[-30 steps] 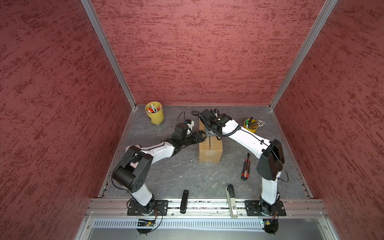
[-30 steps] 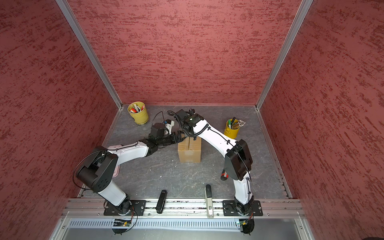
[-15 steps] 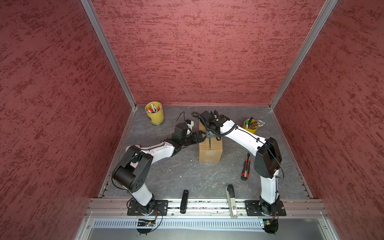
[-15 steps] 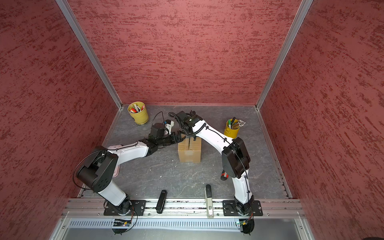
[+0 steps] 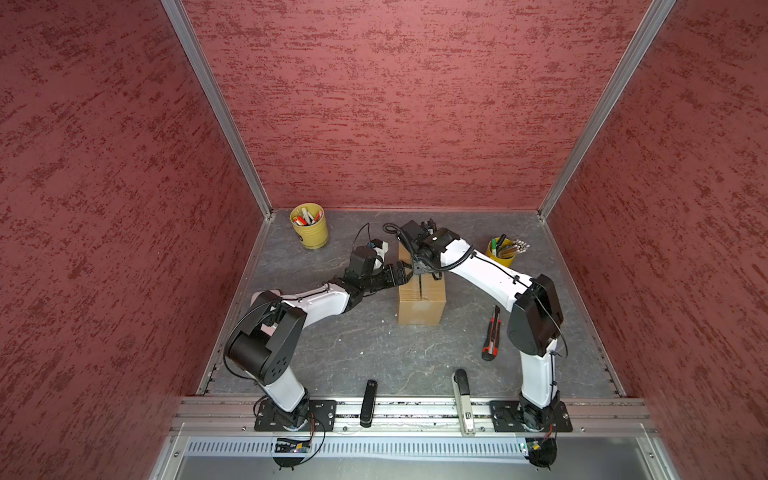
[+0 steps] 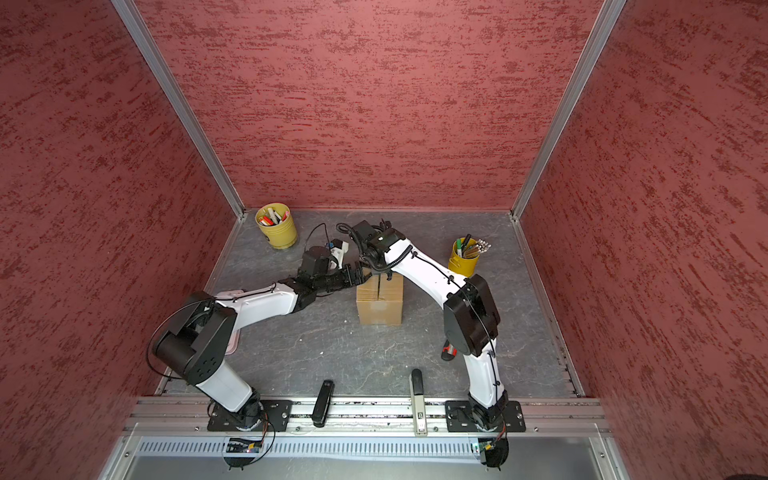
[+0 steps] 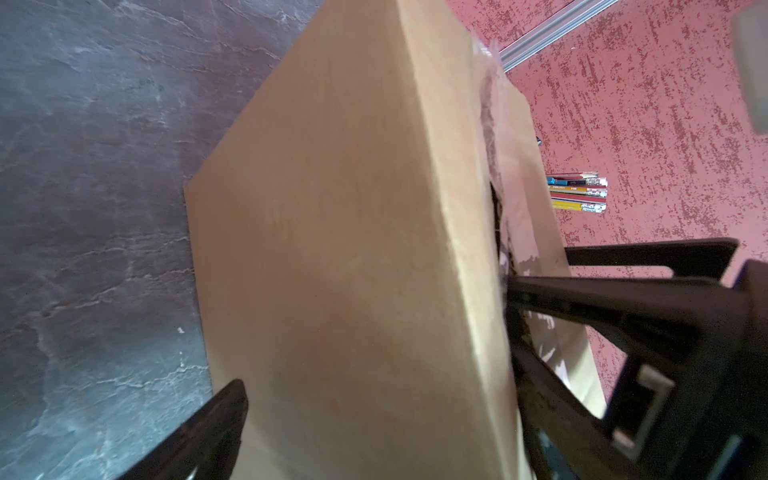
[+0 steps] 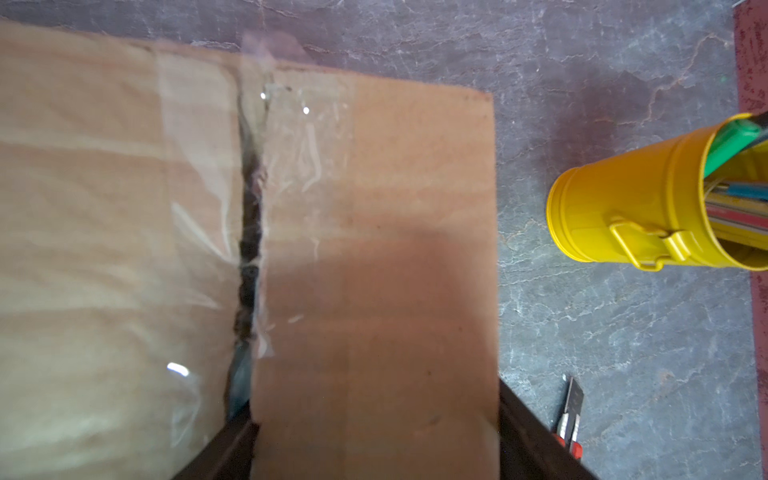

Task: Unpack the express box

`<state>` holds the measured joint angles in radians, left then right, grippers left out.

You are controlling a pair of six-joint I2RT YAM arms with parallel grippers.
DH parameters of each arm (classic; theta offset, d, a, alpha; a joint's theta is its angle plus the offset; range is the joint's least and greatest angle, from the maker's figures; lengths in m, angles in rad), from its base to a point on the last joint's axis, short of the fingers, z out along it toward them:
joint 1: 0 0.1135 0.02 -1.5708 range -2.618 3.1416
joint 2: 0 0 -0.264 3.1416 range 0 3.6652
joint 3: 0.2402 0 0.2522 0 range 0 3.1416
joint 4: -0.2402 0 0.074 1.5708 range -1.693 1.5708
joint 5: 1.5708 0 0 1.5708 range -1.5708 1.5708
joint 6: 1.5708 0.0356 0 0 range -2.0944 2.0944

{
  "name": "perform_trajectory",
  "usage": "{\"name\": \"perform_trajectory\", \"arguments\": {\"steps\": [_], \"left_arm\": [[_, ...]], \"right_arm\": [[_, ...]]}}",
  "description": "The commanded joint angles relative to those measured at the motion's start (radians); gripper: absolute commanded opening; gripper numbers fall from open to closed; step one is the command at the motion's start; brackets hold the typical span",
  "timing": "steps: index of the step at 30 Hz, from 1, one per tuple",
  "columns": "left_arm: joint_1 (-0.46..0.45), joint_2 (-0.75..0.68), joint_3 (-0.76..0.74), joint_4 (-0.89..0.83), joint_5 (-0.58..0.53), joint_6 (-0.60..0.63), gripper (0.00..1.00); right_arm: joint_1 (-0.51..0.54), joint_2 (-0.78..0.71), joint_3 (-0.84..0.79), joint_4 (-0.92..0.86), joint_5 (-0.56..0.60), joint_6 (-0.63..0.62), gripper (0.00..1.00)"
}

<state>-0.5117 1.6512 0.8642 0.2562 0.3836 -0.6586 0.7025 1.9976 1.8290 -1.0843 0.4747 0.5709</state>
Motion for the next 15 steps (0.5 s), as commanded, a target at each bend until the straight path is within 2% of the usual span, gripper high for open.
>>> {"name": "perform_trajectory", "arguments": {"steps": [1,15], "left_arm": [[-0.004,0.044,-0.022,-0.087,-0.055,0.016,1.0],[-0.007,0.05,-0.027,-0.098,-0.08,0.012,1.0]], "right_arm": [[-0.015,-0.008,0.053,-0.058,0.056,0.006,0.73],[-0.015,0.028,0.194,-0.203,0.102,-0.017,0.7]]}}
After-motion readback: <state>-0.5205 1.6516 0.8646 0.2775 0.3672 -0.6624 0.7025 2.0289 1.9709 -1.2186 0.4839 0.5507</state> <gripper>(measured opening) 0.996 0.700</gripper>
